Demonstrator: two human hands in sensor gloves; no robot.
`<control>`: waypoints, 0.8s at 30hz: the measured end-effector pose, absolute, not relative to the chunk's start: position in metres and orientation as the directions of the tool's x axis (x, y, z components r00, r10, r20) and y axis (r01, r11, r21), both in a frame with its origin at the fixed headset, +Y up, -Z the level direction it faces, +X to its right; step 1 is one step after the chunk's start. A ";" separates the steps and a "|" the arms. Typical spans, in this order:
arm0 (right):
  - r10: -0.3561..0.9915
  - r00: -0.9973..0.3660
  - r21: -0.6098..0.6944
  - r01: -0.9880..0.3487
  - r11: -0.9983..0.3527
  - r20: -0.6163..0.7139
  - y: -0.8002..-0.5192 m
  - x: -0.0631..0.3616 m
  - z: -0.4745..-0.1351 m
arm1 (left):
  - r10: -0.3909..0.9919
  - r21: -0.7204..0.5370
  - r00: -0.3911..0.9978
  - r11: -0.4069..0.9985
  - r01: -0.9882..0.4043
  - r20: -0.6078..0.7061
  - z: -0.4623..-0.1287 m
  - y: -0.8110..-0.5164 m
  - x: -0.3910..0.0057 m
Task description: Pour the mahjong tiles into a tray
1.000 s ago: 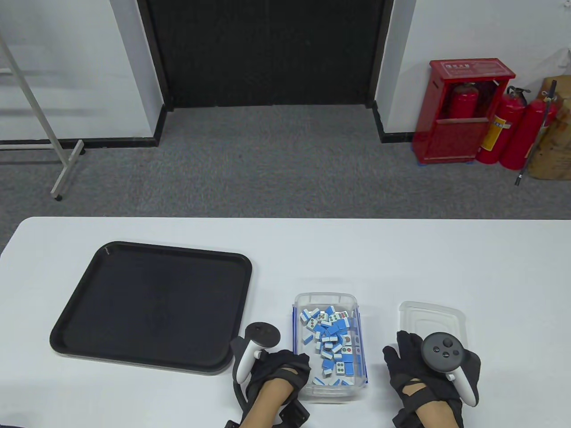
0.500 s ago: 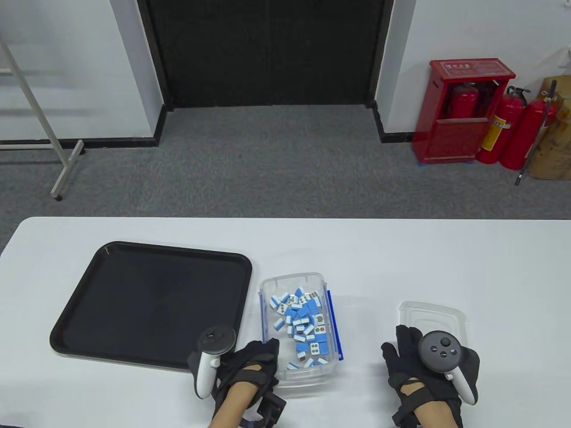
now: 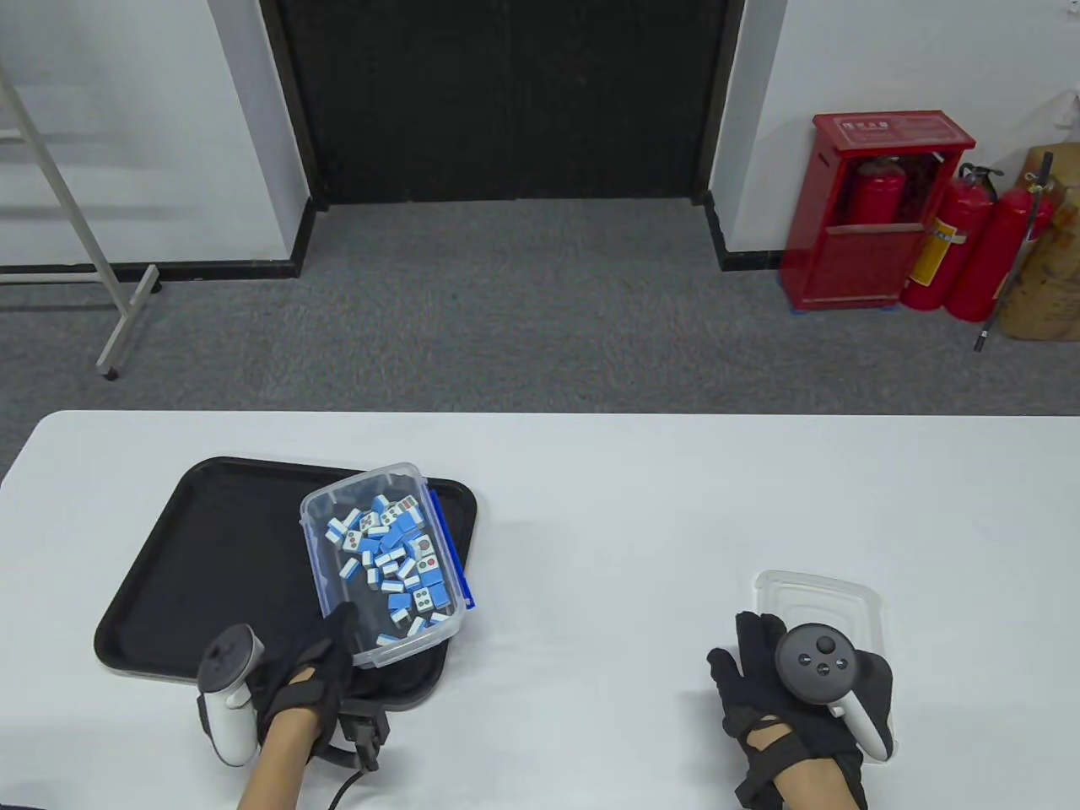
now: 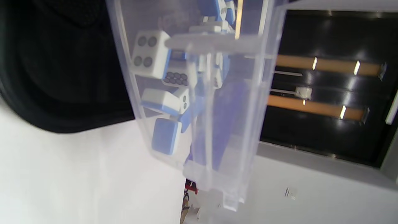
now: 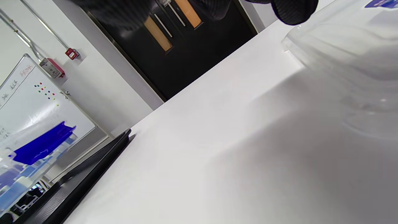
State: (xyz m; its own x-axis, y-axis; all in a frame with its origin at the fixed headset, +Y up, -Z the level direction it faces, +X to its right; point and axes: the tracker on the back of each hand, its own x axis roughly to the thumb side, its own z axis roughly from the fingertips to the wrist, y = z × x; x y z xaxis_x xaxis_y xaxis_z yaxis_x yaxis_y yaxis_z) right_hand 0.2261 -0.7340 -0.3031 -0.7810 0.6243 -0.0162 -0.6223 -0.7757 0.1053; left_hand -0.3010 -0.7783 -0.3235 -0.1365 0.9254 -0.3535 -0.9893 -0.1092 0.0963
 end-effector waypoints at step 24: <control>0.643 -0.765 0.175 -0.631 -0.756 0.017 -0.739 0.213 -0.298 | 0.915 0.405 0.227 0.357 -0.842 -0.334 -0.310 -0.757 -0.379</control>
State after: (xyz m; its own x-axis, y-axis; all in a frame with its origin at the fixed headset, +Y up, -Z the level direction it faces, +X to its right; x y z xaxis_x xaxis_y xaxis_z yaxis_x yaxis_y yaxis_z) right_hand 0.2133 -0.7392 -0.2983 -0.7653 0.6435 0.0169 -0.6314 -0.7555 0.1749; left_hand -0.3788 -0.7568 -0.3101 0.2273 0.9149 -0.3337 -0.8417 0.3569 0.4051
